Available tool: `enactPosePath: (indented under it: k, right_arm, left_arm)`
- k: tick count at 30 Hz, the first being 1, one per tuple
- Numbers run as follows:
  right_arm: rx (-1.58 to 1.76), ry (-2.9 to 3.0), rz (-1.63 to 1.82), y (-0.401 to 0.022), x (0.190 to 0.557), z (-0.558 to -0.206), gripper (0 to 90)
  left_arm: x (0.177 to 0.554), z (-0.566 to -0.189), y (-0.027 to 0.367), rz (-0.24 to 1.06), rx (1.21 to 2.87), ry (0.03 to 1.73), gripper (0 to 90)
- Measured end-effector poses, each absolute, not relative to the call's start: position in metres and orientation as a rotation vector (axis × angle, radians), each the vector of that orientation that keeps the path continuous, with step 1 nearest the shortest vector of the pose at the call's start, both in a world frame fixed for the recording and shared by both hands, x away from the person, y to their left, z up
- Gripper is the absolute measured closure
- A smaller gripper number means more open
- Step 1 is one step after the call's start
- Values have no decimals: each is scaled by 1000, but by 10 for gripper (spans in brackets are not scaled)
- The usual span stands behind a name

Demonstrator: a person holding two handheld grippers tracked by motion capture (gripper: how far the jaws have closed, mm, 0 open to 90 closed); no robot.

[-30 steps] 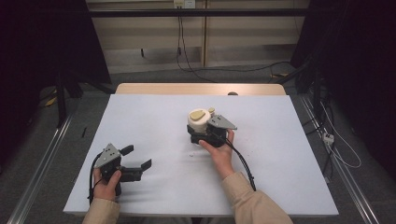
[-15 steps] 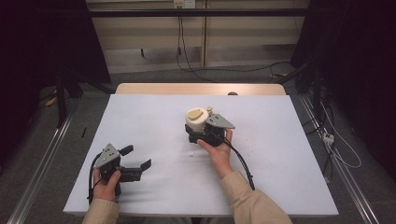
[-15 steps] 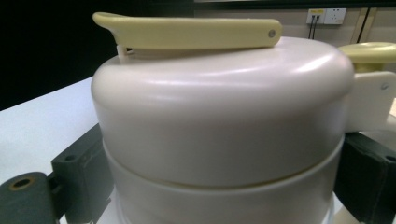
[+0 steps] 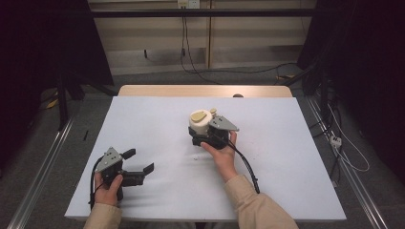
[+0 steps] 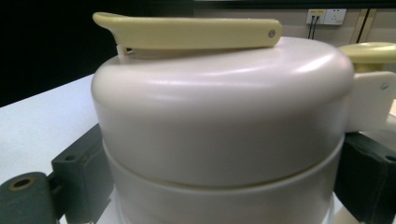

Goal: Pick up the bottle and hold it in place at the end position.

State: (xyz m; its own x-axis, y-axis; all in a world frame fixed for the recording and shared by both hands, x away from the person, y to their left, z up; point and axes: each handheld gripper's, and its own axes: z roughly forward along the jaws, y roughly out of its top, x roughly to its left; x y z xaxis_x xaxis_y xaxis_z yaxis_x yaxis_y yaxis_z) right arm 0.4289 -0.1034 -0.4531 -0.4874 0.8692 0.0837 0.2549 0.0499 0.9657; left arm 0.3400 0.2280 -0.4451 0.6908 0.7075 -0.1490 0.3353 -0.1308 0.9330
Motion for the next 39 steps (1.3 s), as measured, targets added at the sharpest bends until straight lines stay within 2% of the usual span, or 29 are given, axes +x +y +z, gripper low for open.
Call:
enactPosePath:
  k: [39]
  right_arm:
    - [1134,1878,1414,-112,422,-452,54]
  left_arm:
    - [339,-444,227,395,1736,833,32]
